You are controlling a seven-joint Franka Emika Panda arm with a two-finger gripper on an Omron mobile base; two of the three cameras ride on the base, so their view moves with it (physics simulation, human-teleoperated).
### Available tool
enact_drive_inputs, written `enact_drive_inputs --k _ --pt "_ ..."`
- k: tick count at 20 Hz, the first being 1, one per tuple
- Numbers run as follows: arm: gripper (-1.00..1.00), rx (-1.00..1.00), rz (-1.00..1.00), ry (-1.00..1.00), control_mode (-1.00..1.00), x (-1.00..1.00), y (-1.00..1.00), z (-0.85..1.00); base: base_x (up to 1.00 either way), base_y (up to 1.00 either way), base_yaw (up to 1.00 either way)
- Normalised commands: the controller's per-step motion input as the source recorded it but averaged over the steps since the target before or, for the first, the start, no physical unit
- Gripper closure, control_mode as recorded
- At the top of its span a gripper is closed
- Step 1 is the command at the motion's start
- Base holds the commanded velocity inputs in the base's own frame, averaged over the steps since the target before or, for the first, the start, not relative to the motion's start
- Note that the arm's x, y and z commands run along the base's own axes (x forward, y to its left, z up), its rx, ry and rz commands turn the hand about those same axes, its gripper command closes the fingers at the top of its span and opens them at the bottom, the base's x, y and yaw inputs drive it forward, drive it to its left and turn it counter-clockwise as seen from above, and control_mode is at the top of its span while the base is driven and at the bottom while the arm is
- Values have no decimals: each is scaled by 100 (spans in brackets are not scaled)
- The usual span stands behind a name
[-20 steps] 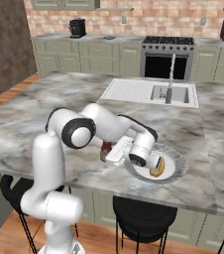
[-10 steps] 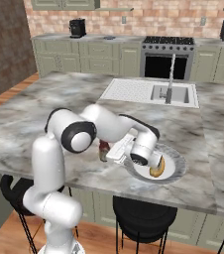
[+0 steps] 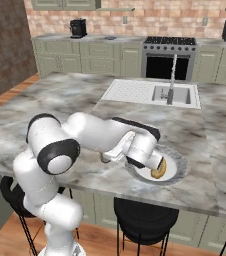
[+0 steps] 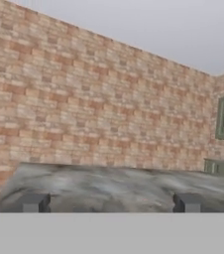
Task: Move the hot dog bun to the plate on the dining table and place the condiment next to that plate. Then navigate to the fridge and take the sausage and place it on the plate as well.
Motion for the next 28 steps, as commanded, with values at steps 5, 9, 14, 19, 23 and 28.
enact_drive_inputs --k 5,9,14,19,23,28 --pt "-100 -8 -18 0 -100 -34 28 91 0 0 0" --pt "-100 -10 -20 2 -100 -35 29 90 0 0 0" --pt "-100 -7 -24 12 -100 -38 26 84 0 0 0" --pt "-100 -6 -25 26 -100 -37 19 78 0 0 0" --pt "-100 -8 -26 38 -100 -34 13 70 0 0 0" --pt "-100 -7 -29 39 -100 -44 12 56 0 0 0"
